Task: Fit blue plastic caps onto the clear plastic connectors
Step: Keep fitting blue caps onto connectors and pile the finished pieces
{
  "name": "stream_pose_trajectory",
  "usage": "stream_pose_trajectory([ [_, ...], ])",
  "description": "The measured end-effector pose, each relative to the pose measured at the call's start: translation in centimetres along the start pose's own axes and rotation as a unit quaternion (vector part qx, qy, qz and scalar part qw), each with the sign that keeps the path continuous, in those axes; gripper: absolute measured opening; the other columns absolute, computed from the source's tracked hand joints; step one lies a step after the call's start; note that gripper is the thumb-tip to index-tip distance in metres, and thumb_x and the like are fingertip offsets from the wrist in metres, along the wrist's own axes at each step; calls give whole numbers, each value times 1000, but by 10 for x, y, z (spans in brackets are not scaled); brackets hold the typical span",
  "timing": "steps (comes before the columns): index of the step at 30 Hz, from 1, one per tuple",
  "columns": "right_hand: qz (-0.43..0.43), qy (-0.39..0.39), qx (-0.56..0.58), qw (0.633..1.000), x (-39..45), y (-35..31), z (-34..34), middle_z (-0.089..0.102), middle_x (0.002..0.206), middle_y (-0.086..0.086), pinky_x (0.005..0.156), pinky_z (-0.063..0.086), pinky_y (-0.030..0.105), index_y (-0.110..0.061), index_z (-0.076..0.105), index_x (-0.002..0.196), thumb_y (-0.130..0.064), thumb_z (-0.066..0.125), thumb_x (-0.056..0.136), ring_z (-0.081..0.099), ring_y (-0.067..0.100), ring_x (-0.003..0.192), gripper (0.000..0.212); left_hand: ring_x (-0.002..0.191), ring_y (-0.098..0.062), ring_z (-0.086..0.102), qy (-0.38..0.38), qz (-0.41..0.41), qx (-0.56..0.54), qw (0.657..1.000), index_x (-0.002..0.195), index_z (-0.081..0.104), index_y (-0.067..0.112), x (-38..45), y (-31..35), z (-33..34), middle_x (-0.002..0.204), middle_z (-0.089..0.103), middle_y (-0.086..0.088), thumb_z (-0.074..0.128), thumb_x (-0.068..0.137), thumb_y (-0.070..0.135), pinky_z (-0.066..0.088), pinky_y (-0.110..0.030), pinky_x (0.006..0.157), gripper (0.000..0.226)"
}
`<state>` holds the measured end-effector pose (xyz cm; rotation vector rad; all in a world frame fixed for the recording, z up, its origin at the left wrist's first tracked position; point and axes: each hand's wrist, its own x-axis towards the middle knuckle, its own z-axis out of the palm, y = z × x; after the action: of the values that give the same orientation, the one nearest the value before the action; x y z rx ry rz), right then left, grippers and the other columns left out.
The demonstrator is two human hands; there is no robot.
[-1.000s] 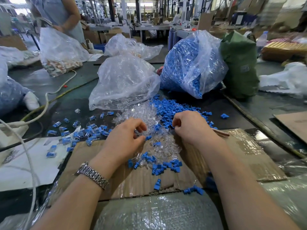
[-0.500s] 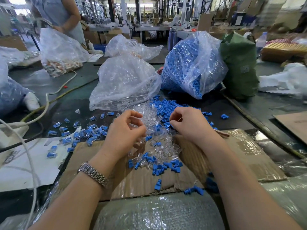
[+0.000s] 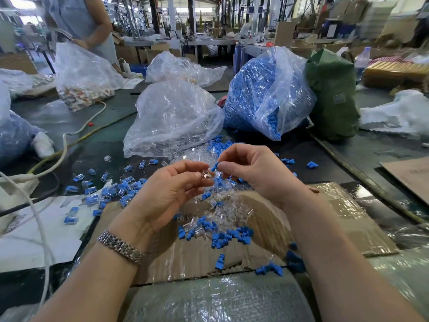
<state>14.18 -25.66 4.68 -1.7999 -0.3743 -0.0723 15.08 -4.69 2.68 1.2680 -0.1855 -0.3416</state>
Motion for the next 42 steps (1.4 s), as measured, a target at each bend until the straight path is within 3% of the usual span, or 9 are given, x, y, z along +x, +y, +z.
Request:
stream_pose_trajectory([
  [11,-57,-21,-107,992,0,1,8,74,84,2,79,53,25,-16,71,92,-13,72,93,68,21,84,3,84,-23,74,-37,-17,-35,999,111,66,-2,-5,3,2,97,73,-20,65,84,3,61,-25,71,28],
  [14,-60,-8,-121,991,1,3,8,72,84,0,74,48,19,-18,71,91,-15,73,93,65,17,82,3,96,-31,74,-49,-18,-53,997,107,72,-2,-6,4,-1,106,73,-25,69,79,-7,61,-27,79,29],
  [18,-67,-9,-139,988,1,4,10,69,86,-5,78,47,21,-18,71,93,-15,73,92,65,11,84,4,87,-28,76,-6,9,-3,1000,90,81,6,-6,4,4,93,75,-23,72,73,0,61,-25,73,20],
  [24,-98,-7,-162,982,2,3,9,66,88,-11,75,47,19,-21,70,90,-13,74,91,62,8,83,9,89,-29,76,-7,25,28,999,94,80,5,-8,6,7,99,75,-24,72,76,8,61,-24,73,21],
  [30,-90,-15,-178,980,0,3,10,65,87,-11,80,54,34,-23,68,91,-13,72,93,62,10,85,11,90,-31,76,5,40,40,998,94,81,8,-10,4,5,96,76,-24,72,75,7,60,-24,74,21],
  [36,-22,36,-155,987,-3,-3,-5,66,91,-10,72,49,13,-33,62,101,-38,76,88,64,3,85,21,92,-30,76,2,47,31,998,99,79,5,-9,4,6,102,76,-22,71,76,6,60,-25,75,24],
  [38,66,106,-324,938,-3,4,-20,62,109,-7,83,49,20,-28,57,113,-54,73,85,59,12,103,42,91,-30,76,11,52,26,998,98,79,5,-9,3,6,102,75,-23,71,77,5,60,-25,75,23],
  [40,229,88,-480,842,-4,9,-26,50,134,8,103,42,45,-17,49,131,-65,70,83,45,29,127,71,93,-31,75,14,53,28,998,98,79,3,-8,2,5,103,75,-25,72,78,5,60,-26,76,21],
  [42,310,49,-525,791,-4,14,-25,44,141,16,107,35,54,-11,46,133,-64,69,84,37,37,134,75,93,-31,75,14,51,28,998,98,79,5,-6,2,4,104,74,-24,72,78,6,60,-26,76,21],
])
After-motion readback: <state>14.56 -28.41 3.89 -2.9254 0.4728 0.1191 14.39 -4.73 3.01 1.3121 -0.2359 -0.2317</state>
